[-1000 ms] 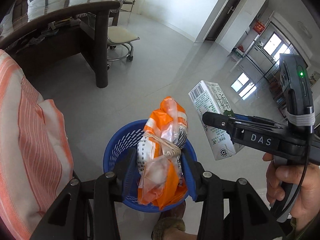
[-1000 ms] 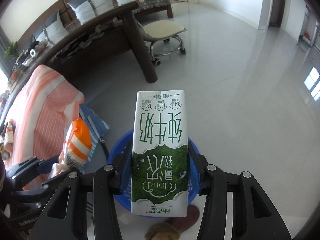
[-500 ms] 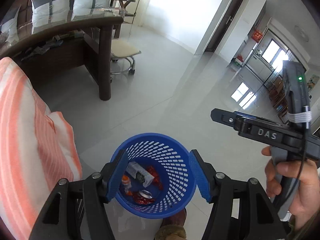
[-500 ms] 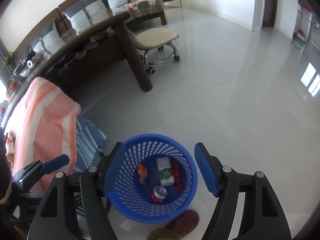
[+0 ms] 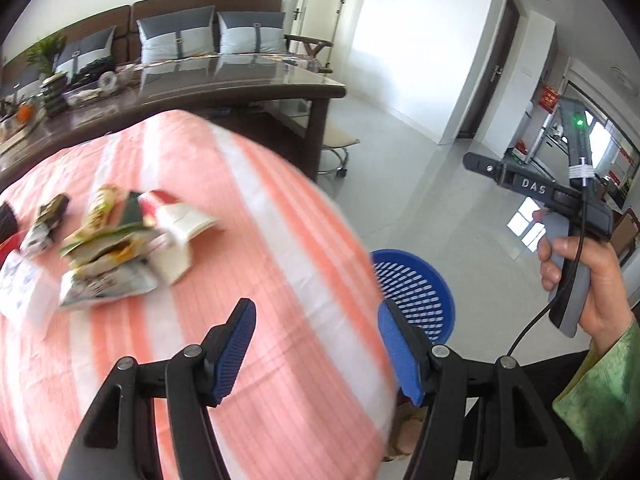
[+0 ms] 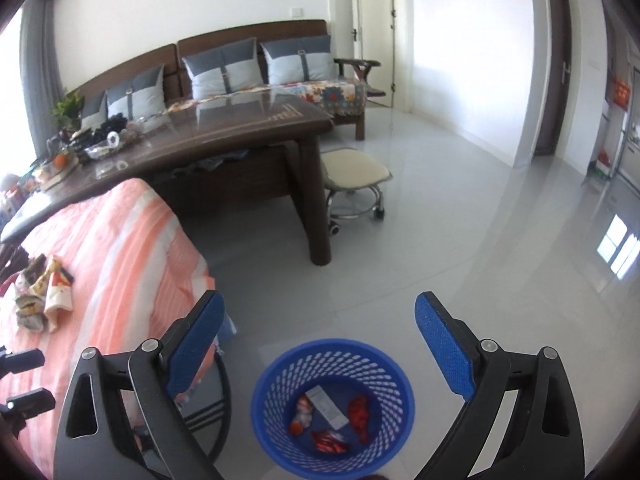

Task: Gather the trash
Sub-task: 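Move both tools back over the table, then grasp the clear cartoon box with the left tool while the right tool grasps the white snack bag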

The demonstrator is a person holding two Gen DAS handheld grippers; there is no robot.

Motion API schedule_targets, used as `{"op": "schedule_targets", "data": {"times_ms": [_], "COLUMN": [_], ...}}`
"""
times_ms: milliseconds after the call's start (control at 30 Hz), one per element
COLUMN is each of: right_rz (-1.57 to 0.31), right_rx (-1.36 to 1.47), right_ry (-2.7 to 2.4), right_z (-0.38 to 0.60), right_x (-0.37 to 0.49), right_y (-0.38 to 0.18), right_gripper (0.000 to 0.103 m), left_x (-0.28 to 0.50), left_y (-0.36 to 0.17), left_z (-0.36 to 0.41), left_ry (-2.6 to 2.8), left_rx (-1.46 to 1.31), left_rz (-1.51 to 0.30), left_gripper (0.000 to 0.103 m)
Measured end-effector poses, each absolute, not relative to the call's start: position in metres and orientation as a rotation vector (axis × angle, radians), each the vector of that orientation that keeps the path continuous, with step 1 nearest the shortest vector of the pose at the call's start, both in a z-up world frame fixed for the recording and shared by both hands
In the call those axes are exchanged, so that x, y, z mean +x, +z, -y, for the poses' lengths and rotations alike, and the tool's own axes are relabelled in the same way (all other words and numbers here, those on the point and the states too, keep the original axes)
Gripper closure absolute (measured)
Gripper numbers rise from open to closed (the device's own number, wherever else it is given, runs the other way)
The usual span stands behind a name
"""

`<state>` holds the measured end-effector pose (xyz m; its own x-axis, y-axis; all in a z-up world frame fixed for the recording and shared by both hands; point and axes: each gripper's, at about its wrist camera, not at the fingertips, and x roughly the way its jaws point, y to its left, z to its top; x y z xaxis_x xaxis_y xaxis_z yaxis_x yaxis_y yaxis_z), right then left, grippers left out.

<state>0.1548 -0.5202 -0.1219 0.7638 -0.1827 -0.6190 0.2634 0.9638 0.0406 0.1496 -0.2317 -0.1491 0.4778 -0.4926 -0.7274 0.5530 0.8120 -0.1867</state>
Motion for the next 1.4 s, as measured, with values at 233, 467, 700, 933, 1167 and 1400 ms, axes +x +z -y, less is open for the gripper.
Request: {"op": "schedule_targets", "data": {"times_ms": [233, 467, 700, 933, 1167, 1400], "right_rz": [-0.650, -0.758, -0.780, -0.779, -0.768, -0.766], "right_rx": [-0.036, -0.132, -0.214, -0.210, -0.187, -0.163], "right_ry": [-0.009, 0.278, 0.344, 0.343, 0.328, 0.296], "right_z": [0.399, 0.275, 0.223, 0.216, 0.226, 0.241], "right_x": [0.158, 0.142, 0.137, 0.140, 0.139, 0.139], "right_y": [-0.131, -0.169, -0.190, -0.193, -0.186, -0.181], "right_gripper": [0.005, 0.005, 0.005, 0.005, 0.005, 0.005], "left_x": [0.140, 0.149, 0.190, 0.272, 0.279, 0.240], "left_y": [-0.166, -0.172, -0.125, -0.122, -0.156, -0.153], "left_z": [0.107, 0.036, 0.045, 0.092, 0.086, 0.016], "left_ry": [-0.377, -0.256, -0.198, -0.073, 0.086, 0.041], "left_rx": [0.092, -0.024, -0.064, 0.039, 0.165, 0.029], "left_rz": [-0.868, -0.887, -0.865, -0.886, -0.900, -0.893], "left_gripper": [0.038, 0.038, 0.038, 0.038, 0.038, 0.037]}}
